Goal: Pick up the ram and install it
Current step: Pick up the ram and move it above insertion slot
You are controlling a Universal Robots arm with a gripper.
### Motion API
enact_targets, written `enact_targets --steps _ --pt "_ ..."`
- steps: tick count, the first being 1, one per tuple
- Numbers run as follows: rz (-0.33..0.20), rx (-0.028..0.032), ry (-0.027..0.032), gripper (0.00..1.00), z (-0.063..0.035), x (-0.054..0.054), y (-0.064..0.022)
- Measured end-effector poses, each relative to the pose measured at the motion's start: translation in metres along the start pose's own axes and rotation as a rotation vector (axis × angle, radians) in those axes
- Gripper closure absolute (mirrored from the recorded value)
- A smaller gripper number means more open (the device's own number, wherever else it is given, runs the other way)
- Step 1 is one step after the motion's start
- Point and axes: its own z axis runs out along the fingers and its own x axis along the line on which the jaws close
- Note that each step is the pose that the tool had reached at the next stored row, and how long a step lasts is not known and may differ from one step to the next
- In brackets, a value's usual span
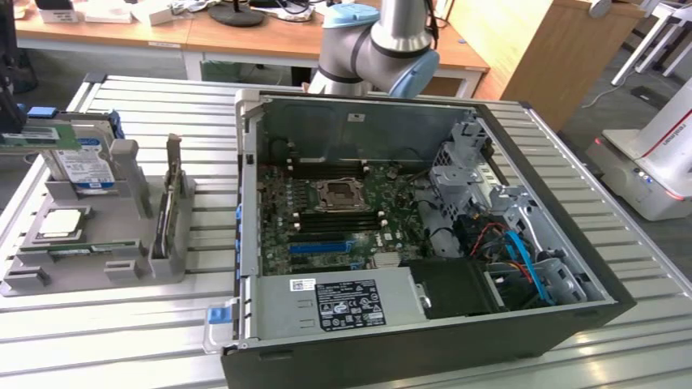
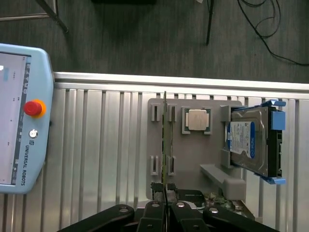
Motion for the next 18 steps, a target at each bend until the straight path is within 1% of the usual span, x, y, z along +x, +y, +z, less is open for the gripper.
enact_targets --steps 3,11,18 --pt "0.000 0.0001 0.0000 0.88 -0.0002 0.000 -0.0069" --pt "0.000 0.0001 0.0000 0.88 -0.0013 0.000 -0.0316" --pt "0.000 0.0001 0.0000 0.88 -0.0021 0.001 -0.0508"
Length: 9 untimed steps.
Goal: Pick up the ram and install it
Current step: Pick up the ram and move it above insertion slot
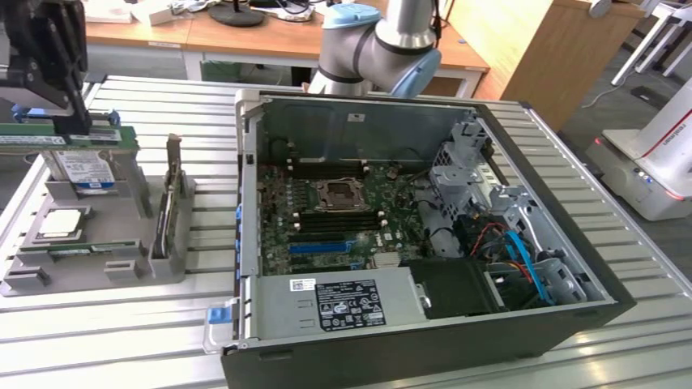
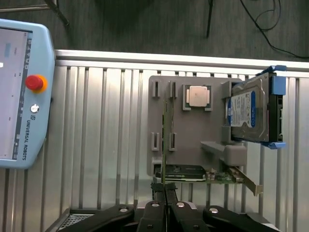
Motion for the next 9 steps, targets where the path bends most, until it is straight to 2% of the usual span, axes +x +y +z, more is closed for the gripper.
enact_targets --steps 9 --pt "0.000 0.0000 0.0000 0.88 -0.0010 0.000 -0.0224"
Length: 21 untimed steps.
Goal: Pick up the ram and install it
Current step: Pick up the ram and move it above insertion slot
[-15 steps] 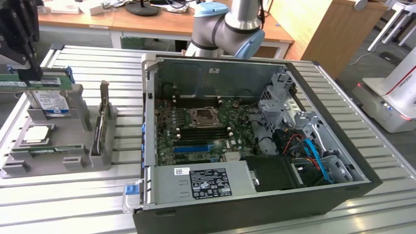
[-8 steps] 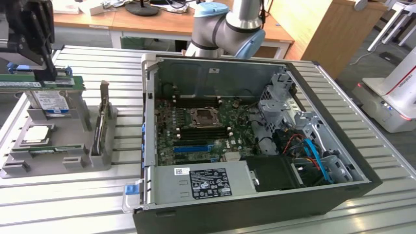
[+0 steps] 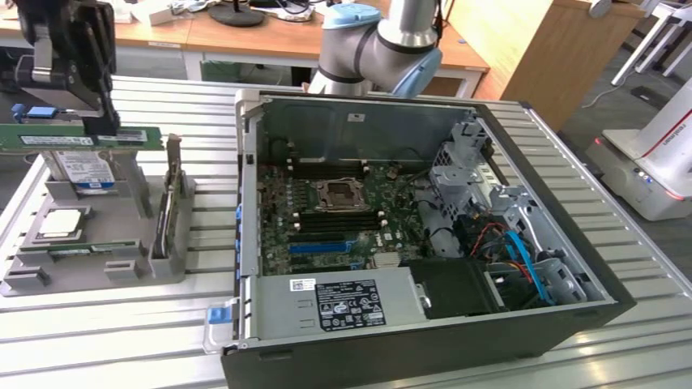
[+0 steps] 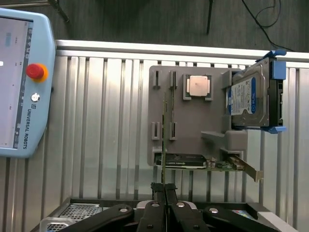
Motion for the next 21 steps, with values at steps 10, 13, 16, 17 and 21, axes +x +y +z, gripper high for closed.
enact_targets --steps 10,13,16,17,21 --pt "0.000 0.0001 0.0000 0.88 -0.0011 0.000 -0.0278" --pt "0.000 0.0000 -0.0001 0.88 -0.0015 0.001 -0.0359" --pt "0.000 -0.0001 0.0000 0.88 -0.0019 0.001 -0.0438" --pt "0.000 -0.0001 0.0000 0.88 -0.0020 0.001 -0.0465" --pt "0.000 0.0001 -0.0001 0.88 -0.0024 0.001 -0.0583"
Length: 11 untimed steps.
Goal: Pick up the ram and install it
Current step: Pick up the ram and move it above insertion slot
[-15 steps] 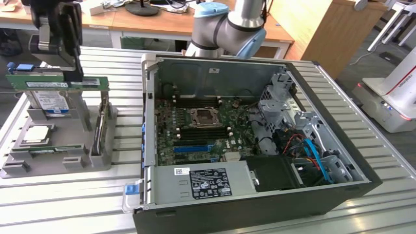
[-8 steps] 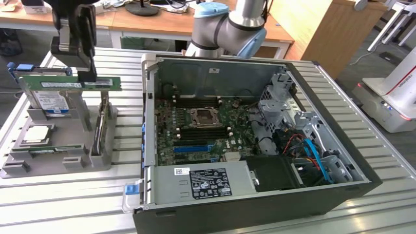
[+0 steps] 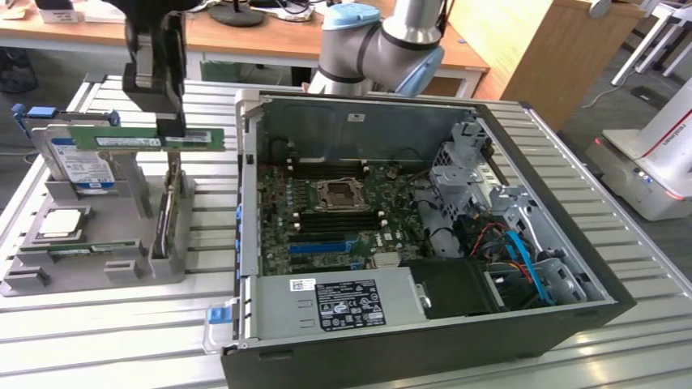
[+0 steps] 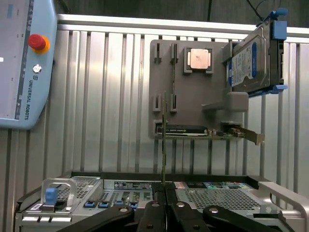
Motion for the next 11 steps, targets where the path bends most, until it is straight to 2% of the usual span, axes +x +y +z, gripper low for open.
enact_targets --steps 11 --pt "0.000 -0.0003 0.0001 0.88 -0.0016 0.001 -0.0349"
